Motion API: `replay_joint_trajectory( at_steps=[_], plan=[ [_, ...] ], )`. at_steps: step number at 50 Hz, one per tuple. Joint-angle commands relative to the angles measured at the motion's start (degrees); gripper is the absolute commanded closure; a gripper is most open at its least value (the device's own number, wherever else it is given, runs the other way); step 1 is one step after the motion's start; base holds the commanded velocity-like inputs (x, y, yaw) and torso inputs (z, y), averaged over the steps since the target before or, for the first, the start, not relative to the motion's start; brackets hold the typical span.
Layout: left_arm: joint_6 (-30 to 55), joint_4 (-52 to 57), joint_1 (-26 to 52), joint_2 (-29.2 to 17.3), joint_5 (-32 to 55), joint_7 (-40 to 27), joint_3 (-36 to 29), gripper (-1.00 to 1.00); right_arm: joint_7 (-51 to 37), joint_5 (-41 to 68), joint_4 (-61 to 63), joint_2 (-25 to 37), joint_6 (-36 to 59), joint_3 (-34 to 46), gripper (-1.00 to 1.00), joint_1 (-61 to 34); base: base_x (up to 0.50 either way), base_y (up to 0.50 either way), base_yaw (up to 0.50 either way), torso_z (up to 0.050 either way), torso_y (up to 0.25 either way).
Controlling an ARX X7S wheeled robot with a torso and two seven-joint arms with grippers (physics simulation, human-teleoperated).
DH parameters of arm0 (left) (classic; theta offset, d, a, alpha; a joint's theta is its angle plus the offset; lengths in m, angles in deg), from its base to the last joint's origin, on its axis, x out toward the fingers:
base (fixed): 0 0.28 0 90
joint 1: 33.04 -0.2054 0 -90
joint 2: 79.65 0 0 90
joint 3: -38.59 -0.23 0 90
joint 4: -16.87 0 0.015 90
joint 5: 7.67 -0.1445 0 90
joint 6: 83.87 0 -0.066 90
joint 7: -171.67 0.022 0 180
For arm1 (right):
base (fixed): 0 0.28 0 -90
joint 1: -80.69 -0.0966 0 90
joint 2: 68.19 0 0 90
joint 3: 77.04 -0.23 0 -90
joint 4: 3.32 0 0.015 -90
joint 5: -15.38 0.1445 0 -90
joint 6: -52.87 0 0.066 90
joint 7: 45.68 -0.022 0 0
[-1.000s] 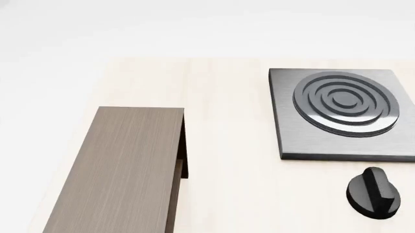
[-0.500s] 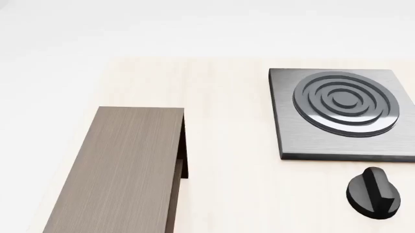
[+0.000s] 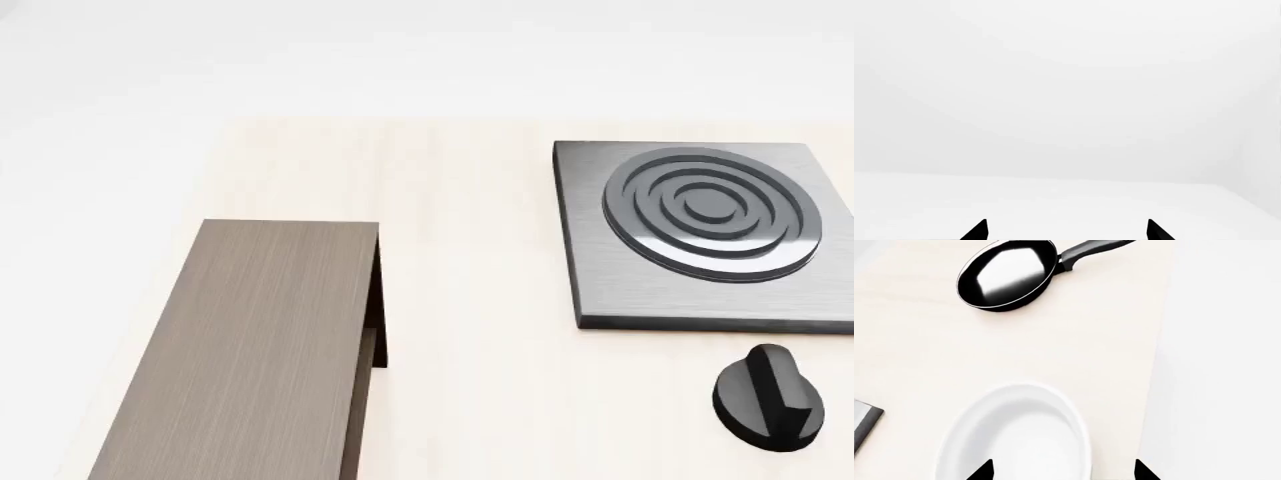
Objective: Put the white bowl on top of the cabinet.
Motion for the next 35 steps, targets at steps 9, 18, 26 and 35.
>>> replay_joint_trajectory(
  at_steps=[9, 18, 26, 35],
  plan=[
    [1.64, -0.62, 1.0, 0.28, -3.66, 2.34, -2.13, -1.0, 3.83, -2.4, -6.9, -2.18, -0.22, 9.36, -1.0, -7.95, 0.0, 0.0, 0.0, 0.0, 0.0],
    [2.25, -1.05, 1.51, 0.08, -3.84, 2.2, -2.57, -1.0, 4.55, -2.87, -10.38, -3.71, 1.25, 14.93, -1.0, -13.58, 0.0, 0.0, 0.0, 0.0, 0.0],
    [2.5, -0.89, 1.44, -0.01, -4.05, 1.94, -2.6, -1.0, 6.45, -3.25, -13.01, -5.1, 0.06, 13.67, -1.0, -10.62, 0.0, 0.0, 0.0, 0.0, 0.0],
    [3.15, -0.95, 1.97, -0.29, -4.28, 1.81, -3.05, -1.0, 8.4, -3.97, -14.58, -6.55, -0.22, 14.05, -1.0, -9.62, 0.0, 0.0, 0.0, 0.0, 0.0]
  ],
)
